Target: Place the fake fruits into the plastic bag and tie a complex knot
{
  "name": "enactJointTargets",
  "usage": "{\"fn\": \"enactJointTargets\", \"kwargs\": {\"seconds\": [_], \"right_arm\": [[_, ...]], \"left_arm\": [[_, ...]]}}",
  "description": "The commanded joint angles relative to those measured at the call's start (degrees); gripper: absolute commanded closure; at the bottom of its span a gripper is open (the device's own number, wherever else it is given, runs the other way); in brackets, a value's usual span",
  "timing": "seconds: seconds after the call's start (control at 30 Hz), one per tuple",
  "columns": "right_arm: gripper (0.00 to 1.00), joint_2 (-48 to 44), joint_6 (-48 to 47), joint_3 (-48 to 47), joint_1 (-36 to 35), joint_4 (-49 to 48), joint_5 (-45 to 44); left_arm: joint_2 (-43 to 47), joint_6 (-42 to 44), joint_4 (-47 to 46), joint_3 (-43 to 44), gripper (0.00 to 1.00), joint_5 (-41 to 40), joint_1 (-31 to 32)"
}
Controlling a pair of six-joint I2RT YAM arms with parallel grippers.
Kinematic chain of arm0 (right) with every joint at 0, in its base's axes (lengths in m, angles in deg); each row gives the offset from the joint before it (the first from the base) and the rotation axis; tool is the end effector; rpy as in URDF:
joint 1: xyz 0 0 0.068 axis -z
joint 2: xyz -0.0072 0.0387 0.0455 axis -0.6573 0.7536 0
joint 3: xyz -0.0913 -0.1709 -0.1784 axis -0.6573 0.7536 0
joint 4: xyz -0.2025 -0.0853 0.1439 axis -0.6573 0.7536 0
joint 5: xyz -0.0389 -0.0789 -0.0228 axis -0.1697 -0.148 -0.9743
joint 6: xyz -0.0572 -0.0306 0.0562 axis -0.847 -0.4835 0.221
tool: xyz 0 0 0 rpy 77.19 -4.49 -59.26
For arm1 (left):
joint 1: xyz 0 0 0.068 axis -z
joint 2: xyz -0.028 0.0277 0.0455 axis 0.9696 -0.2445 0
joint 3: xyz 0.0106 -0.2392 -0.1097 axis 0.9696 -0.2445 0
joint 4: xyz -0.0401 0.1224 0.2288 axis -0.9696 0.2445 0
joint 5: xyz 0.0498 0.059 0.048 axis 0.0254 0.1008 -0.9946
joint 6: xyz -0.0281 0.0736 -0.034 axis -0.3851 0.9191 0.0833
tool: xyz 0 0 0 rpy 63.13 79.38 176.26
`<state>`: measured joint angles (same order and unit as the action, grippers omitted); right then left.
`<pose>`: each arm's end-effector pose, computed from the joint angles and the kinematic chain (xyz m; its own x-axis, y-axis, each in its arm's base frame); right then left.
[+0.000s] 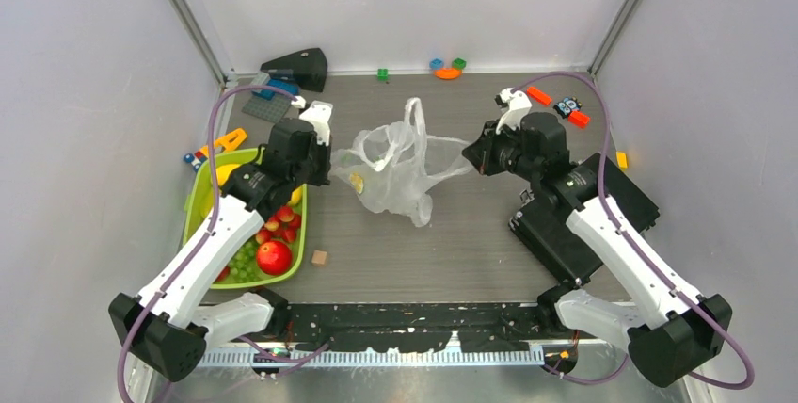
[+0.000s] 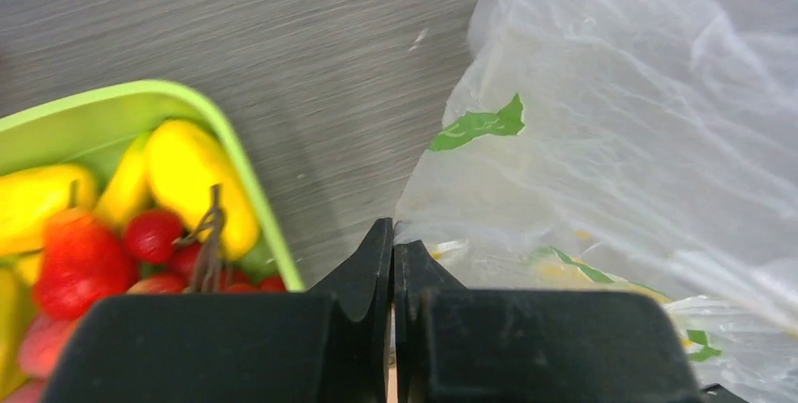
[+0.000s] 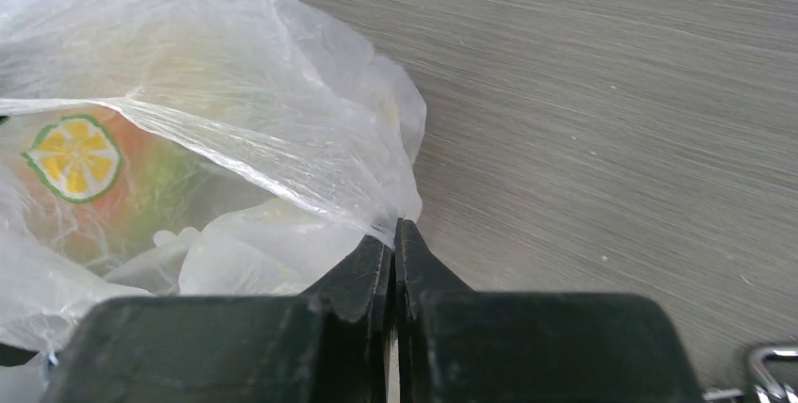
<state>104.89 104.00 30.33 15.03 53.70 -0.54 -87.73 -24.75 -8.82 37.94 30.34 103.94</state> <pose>0.2465 0.1360 0.3238 -0.4842 0.0659 -0.8725 -0.4689 0.8223 0.3223 0.2409 -0.1189 0.3173 -0.5740 0.0784 -0.8151 0.2770 0.9553 -0.1032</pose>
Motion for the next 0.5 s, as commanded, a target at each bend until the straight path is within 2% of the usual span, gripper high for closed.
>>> {"fn": "enactJointTargets", "kwargs": {"seconds": [0.0,0.1,0.27,0.37,0.4,0.47], "right_arm": [[0.95,-2.1,-3.6,-4.6,1.9,5.3,-2.8],[0.95,-2.8,-4.3,-5.5,2.3,6.4,-4.1],[0.95,-3.0,-4.0,-5.1,2.3,4.9,0.9],[0.95,-3.0,-2.7,-4.5,2.3,2.9,4.9],[0.95,-2.8,-2.4,-4.4,2.3,2.5,6.7],[0.95,-2.7,-1.3,-4.3,2.0,1.5,7.8]], "left_arm": [[1.3,5.3,6.5,3.3,1.00,-11.2,-1.1],[1.4,6.1,7.2,3.4,1.00,-11.3,-1.2],[2.3,5.4,4.9,3.0,1.00,-3.7,-1.2],[2.0,4.2,3.0,3.4,0.99,4.1,-1.2],[1.7,3.4,2.1,3.6,0.95,7.5,-1.2],[1.0,2.1,0.4,3.7,0.77,13.4,-1.2]]}}
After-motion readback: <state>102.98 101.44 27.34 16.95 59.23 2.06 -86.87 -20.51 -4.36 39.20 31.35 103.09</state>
